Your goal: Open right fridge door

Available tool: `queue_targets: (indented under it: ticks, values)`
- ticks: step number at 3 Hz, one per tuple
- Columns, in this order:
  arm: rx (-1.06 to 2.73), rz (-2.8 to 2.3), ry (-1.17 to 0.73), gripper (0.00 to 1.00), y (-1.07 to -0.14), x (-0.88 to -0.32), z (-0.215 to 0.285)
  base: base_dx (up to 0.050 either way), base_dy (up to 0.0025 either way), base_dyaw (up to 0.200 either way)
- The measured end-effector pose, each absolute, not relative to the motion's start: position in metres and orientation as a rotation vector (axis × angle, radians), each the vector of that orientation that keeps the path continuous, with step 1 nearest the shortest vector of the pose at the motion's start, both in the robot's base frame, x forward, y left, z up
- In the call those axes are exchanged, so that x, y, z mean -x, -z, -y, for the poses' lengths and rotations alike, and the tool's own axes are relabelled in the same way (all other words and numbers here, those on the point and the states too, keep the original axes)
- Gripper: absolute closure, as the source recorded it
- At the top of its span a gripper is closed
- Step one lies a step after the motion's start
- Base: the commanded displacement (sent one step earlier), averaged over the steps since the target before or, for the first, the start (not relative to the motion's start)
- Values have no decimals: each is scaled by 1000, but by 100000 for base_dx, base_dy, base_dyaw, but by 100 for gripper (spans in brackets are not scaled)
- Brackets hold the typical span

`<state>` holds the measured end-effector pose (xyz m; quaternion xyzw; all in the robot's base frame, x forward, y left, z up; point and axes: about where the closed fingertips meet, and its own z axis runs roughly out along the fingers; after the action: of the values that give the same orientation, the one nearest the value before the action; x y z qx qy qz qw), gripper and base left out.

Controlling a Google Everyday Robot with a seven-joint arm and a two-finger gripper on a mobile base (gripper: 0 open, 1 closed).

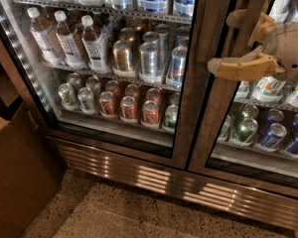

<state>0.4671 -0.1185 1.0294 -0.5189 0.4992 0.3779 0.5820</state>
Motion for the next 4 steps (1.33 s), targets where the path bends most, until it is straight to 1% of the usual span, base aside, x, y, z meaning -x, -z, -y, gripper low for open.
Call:
queue_targets:
  ticks: [2, 3, 4]
  values:
    - [1212, -1166, -883, 89, -1029, -467, 118, 0, 0, 0]
    - [1212, -1166, -883, 100, -1029, -467, 118, 0, 0, 0]
    - [1212, -1166, -883, 100, -1029, -467, 118, -5001, 1, -2]
